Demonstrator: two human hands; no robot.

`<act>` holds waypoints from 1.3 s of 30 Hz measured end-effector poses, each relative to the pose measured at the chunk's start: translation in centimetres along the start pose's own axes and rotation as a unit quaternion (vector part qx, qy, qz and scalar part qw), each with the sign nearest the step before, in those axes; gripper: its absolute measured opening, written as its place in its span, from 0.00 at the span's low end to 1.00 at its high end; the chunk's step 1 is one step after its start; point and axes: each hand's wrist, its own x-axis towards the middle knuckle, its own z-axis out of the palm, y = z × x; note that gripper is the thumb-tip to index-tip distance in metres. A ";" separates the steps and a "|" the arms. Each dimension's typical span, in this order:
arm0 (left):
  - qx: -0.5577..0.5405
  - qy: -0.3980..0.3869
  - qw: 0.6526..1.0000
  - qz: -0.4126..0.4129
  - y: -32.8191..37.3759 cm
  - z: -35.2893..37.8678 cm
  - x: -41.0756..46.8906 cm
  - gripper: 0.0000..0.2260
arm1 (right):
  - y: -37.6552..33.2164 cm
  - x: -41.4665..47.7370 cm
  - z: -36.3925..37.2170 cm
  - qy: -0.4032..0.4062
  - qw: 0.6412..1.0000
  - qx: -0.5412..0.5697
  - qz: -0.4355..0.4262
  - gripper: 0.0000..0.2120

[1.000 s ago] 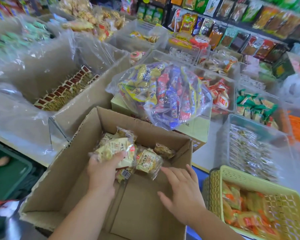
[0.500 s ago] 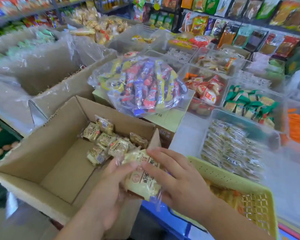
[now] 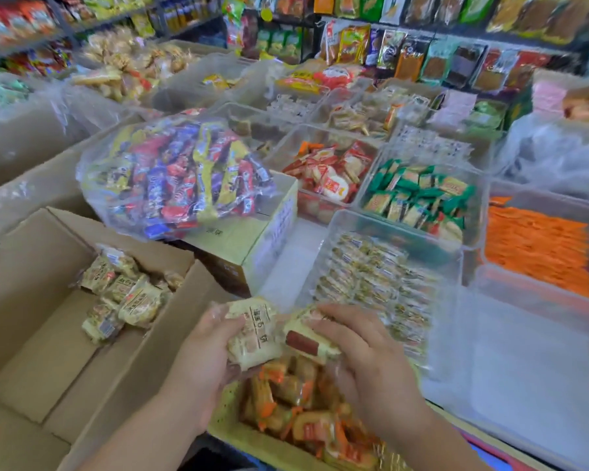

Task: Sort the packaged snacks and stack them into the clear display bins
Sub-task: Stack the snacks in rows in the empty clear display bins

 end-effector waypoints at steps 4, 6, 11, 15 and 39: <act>0.033 0.009 0.999 0.028 -0.4 3.2 2.9 0.09 | 7.6 0.4 -3.2 0.052 0.988 -0.031 0.141 0.22; 0.052 0.000 0.998 0.041 -0.6 5.0 4.8 0.08 | 12.1 1.5 -5.1 0.060 0.974 -0.089 0.198 0.18; 0.120 -0.030 0.990 0.062 -1.3 9.2 8.8 0.13 | 21.6 4.7 -7.6 -0.022 0.932 -0.226 0.282 0.12; 0.170 -0.067 0.981 0.071 -2.1 10.4 10.1 0.13 | 26.5 7.3 -6.7 -0.179 0.873 -0.334 0.306 0.09; 0.174 -0.076 0.981 0.051 -2.6 10.1 11.9 0.15 | 24.5 2.7 2.7 -0.185 0.823 -0.361 0.399 0.46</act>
